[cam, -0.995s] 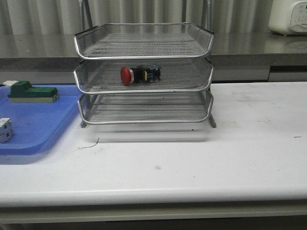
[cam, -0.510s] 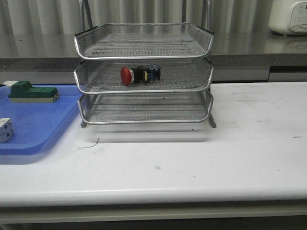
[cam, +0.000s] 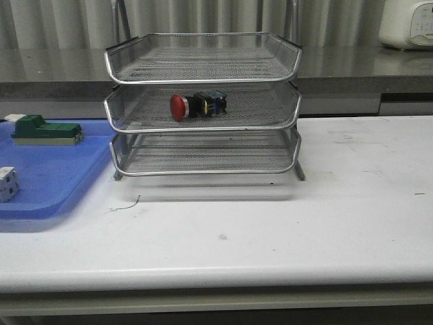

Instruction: Place button on rack with both arms

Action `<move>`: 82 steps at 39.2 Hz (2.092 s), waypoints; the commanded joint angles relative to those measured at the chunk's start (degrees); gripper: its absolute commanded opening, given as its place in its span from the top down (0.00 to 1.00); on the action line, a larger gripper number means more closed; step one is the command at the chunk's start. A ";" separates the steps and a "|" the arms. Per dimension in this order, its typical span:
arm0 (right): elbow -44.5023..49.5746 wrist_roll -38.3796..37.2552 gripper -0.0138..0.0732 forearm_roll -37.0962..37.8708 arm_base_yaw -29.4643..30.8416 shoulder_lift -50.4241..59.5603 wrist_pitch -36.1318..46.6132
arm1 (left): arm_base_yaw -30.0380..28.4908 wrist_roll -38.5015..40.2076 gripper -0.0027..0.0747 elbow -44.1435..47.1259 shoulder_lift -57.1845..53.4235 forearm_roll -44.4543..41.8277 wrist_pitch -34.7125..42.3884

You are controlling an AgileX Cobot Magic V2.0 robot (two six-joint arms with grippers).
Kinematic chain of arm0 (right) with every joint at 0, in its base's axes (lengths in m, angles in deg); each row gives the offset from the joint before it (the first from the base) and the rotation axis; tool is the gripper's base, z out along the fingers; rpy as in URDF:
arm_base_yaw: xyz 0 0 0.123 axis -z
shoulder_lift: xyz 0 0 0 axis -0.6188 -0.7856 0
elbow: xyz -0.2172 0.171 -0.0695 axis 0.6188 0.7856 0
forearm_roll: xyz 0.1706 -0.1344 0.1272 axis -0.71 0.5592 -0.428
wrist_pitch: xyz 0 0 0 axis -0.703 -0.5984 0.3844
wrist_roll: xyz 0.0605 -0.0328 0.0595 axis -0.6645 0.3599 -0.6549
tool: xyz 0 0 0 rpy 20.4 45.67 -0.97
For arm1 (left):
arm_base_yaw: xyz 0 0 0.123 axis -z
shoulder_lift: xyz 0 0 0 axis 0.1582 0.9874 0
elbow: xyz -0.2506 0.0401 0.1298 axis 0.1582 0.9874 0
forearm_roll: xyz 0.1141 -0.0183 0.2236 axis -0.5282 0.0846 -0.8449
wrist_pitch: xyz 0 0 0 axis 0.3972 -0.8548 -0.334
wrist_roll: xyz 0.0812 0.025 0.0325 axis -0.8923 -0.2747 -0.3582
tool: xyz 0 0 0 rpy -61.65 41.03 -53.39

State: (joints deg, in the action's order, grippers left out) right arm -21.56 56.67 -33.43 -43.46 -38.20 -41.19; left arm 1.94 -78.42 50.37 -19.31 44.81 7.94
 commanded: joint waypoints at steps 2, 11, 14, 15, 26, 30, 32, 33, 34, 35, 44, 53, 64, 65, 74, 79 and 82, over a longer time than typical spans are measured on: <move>-1.41 0.15 0.91 0.31 0.45 -0.39 4.68 | -0.15 0.58 0.99 -1.45 0.72 0.77 4.69; -1.41 0.15 0.91 0.31 0.45 -0.39 4.68 | -0.15 0.58 0.99 -1.45 0.72 0.77 4.69; -1.41 0.15 0.91 0.31 0.45 -0.39 4.68 | -0.15 0.58 0.99 -1.45 0.72 0.77 4.69; -1.41 0.15 0.91 0.31 0.45 -0.39 4.68 | -0.15 0.58 0.99 -1.45 0.72 0.77 4.69; -1.41 0.15 0.91 0.31 0.45 -0.39 4.68 | -0.15 0.58 0.99 -1.31 0.72 0.77 4.98; -1.41 0.15 0.91 0.31 0.45 -0.39 4.68 | -1.43 0.58 0.99 1.22 -0.44 -0.04 7.69; -1.41 0.15 0.91 0.31 0.45 -0.39 4.68 | -3.22 0.58 0.99 2.90 -1.60 -0.04 9.13; -1.41 0.15 0.91 0.31 0.45 -0.39 4.68 | -3.90 0.58 0.99 4.05 -1.75 -0.04 10.00; -1.41 0.15 0.91 0.31 0.45 -0.39 4.75 | -4.83 0.58 0.99 5.07 -1.63 -0.17 10.70; -1.41 0.15 0.91 0.31 0.45 -0.39 4.70 | -5.77 0.58 0.99 6.15 -1.62 -0.17 11.67; -1.41 0.15 0.91 0.31 0.45 -0.39 4.70 | -11.64 0.58 0.99 16.91 -1.62 -0.17 22.86; -1.41 0.15 0.91 0.31 0.45 -0.39 4.70 | -12.57 0.58 0.99 22.44 -1.62 -0.17 28.26; -1.41 0.15 0.91 0.31 0.45 -0.39 4.70 | -12.57 0.58 0.99 22.44 -1.62 -0.17 27.76; -1.41 0.15 0.91 0.31 0.45 -0.39 4.70 | -12.57 0.58 0.99 22.44 -1.62 -0.17 27.76; -1.41 0.15 0.91 0.31 0.45 -0.39 4.70 | -12.57 0.58 0.99 22.44 -1.62 -0.17 27.76; -1.41 0.15 0.91 0.31 0.45 -0.39 4.70 | -12.57 0.58 0.99 22.44 -1.62 -0.17 27.76; -1.41 0.15 0.91 0.31 0.45 -0.39 4.70 | -12.57 0.58 0.99 22.44 -1.62 -0.17 27.76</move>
State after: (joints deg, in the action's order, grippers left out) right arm -21.52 56.67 -33.43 -43.37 -38.16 -41.19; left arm -10.51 -78.33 72.35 -19.58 44.46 30.92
